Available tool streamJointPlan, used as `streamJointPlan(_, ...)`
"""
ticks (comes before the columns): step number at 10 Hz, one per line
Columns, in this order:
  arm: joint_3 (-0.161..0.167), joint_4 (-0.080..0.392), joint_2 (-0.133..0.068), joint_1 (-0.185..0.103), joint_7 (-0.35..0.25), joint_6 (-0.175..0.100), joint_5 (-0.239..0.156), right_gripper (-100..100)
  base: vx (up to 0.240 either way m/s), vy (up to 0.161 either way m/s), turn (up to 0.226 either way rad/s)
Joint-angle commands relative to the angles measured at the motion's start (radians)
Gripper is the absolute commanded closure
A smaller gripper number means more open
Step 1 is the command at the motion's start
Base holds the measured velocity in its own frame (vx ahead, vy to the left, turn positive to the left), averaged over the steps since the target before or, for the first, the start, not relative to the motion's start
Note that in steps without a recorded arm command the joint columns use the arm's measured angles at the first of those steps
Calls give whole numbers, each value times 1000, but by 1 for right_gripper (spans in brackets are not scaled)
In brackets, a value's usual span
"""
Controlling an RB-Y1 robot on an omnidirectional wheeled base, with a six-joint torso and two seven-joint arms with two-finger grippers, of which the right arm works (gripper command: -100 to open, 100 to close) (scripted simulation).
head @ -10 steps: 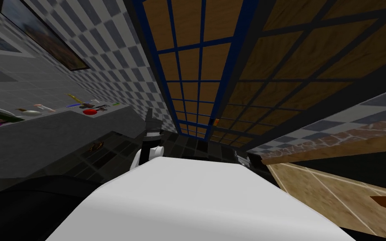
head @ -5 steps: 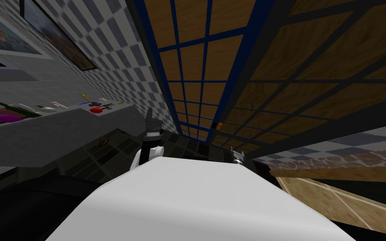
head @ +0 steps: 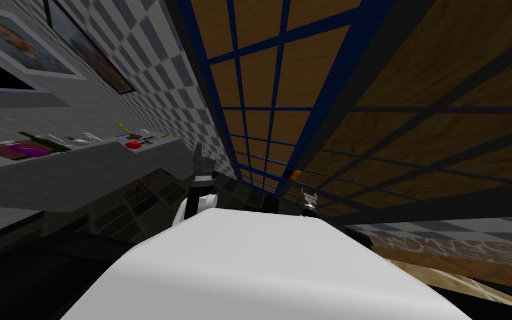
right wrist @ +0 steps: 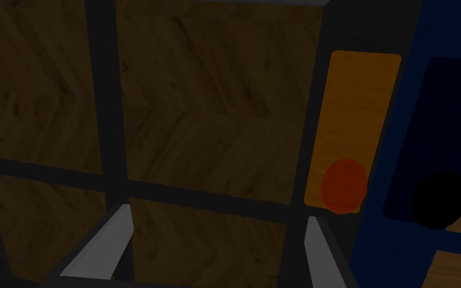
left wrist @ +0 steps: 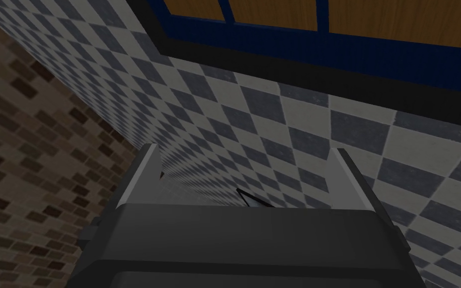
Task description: Pull the door open
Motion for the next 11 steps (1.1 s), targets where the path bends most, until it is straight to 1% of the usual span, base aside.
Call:
streamJointPlan(1, 11, -15, 13, -20, -1, 0, 5, -100, 192, -24, 99)
streamJointPlan(2, 11, 0, 13, -20, -1, 0, 5, -100, 139, -12, 33)
streamJointPlan(3, 11, -15, 13, -20, -1, 0, 5, -100, 51, -7, -16)
streamJointPlan(4, 23, -20, 25, -49, 0, -3, 10, -100, 124, -11, 134)
streamJointPlan(5, 26, -22, 28, -56, 0, -3, 11, -100, 193, -25, 107)
streamJointPlan(6, 32, -24, 34, -71, 0, -5, 13, -100, 185, -65, 100)
streamJointPlan(7, 26, -3, 23, -66, 2, -16, 9, -100, 78, -37, 33)
streamJointPlan(8, 26, -3, 23, -66, 2, -16, 9, 100, -10, 9, -13)
streamJointPlan(11, 26, -3, 23, -66, 2, -16, 9, 100, -22, 17, 3)
